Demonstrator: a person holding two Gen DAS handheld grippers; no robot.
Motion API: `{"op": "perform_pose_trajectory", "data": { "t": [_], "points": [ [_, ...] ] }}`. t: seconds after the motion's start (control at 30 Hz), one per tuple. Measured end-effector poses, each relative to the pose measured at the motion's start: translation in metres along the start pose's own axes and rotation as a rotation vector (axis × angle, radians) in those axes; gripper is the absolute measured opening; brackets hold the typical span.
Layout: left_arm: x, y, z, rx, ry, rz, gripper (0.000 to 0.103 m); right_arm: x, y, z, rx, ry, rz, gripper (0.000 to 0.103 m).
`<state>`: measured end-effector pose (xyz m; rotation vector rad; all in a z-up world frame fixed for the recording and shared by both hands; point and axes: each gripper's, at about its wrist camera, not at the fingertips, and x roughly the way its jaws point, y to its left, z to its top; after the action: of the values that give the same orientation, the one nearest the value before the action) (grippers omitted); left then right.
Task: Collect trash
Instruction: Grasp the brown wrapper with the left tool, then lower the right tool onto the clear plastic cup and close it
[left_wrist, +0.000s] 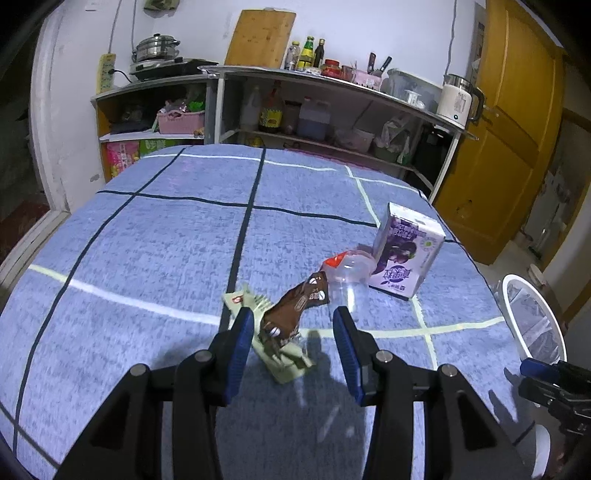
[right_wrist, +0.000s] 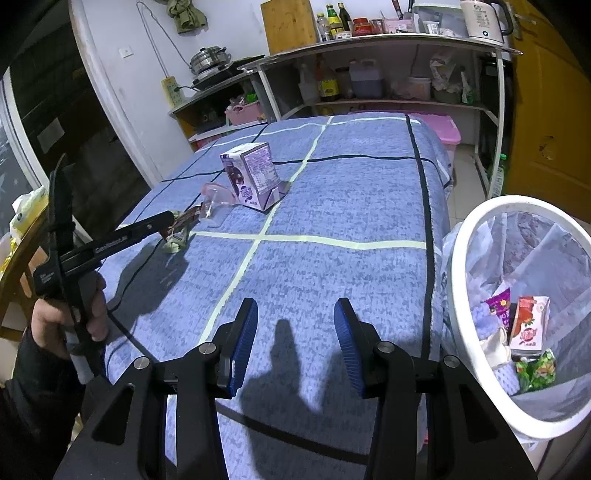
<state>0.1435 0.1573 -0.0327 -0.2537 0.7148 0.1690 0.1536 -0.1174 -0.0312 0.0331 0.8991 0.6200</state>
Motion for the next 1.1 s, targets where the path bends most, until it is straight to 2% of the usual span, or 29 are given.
{"op": "perform_pose_trajectory", "data": {
  "t": [0.07,0.23,0.27,0.83,1.1],
  "points": [
    [0.006,-0.002,0.001,0.010,0.016,0.000,0.045,0.003,0.000,0.001,0.002,0.005,0.001,0.044],
    [0.014,-0.004,-0.002,0.021,0.055,0.005,0.025,0.010,0.003,0.004,-0.003,0.016,0.006,0.044],
    [0.013,-0.003,-0.003,0.017,0.057,0.002,0.024,0.011,0.004,0.004,-0.004,0.017,0.007,0.044],
    [-0.031,0.020,-0.017,-0.067,-0.017,-0.024,0.023,0.022,0.027,0.015,-0.038,0.030,0.036,0.044],
    [-0.045,0.035,-0.021,-0.098,-0.046,-0.026,0.023,0.051,0.044,0.031,-0.029,0.053,0.057,0.044]
  ]
}}
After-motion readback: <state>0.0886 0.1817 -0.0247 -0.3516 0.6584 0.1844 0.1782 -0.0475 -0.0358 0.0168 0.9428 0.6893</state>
